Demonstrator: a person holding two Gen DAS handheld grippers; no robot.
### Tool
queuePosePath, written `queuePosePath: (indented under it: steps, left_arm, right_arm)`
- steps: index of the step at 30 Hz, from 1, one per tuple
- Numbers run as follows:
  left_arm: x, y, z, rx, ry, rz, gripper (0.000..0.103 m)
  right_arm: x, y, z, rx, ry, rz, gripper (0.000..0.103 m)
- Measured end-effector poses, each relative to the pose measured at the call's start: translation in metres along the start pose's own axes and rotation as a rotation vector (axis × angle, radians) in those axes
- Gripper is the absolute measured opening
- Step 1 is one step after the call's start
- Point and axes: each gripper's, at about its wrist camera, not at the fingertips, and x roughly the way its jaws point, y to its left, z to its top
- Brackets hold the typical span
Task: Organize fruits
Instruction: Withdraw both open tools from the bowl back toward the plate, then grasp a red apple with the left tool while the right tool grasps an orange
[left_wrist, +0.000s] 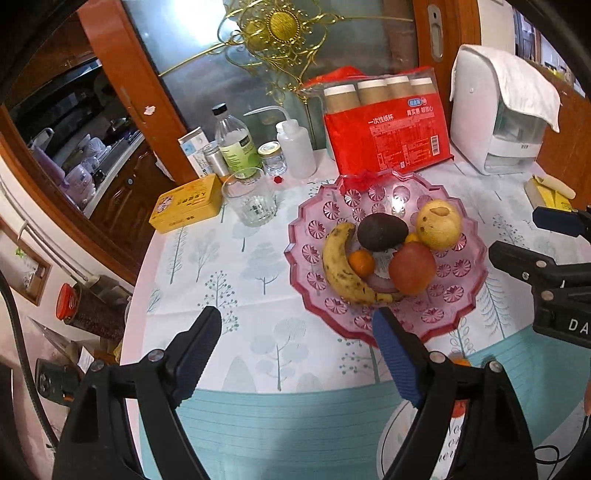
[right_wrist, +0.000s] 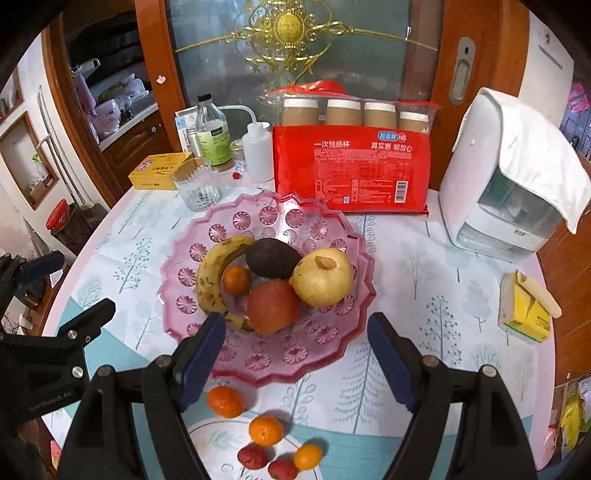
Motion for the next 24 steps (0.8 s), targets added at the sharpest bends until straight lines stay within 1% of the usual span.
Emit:
queuePosePath:
  steps: [7, 10, 13, 20, 24]
  left_arm:
    - [-0.025, 0.008, -0.021, -0.024, -0.016, 0.0, 0.085]
    - [-0.034, 0.011, -0.029, -0.033, -0.021, -0.006, 0.085]
    - [-0.044, 0.011, -0.04, -0.041, -0.029, -0.019, 0.086]
    - [-0.058, 0.004, -0.067, -0.054, -0.031, -0.059, 0.086]
    - [-0.059, -0.005, -0.086, -0.056, -0.021, -0.092, 0.086]
  right_arm:
    - [-0.029, 0.011, -0.02, -0.032, -0.034, 0.011, 0.08]
    - [-0.04, 0.015, -0.03, -0.033, -0.039, 0.058, 0.08]
    - [-0.051, 0.02, -0.041, -0.045, -0.053, 0.072, 0.08]
    - [-0.07, 0.024, -0.079, -0.083, -0.066, 0.063, 0.08]
    - [-0.077, 0.018, -0.102, -0.079, -0.068, 0.028, 0.08]
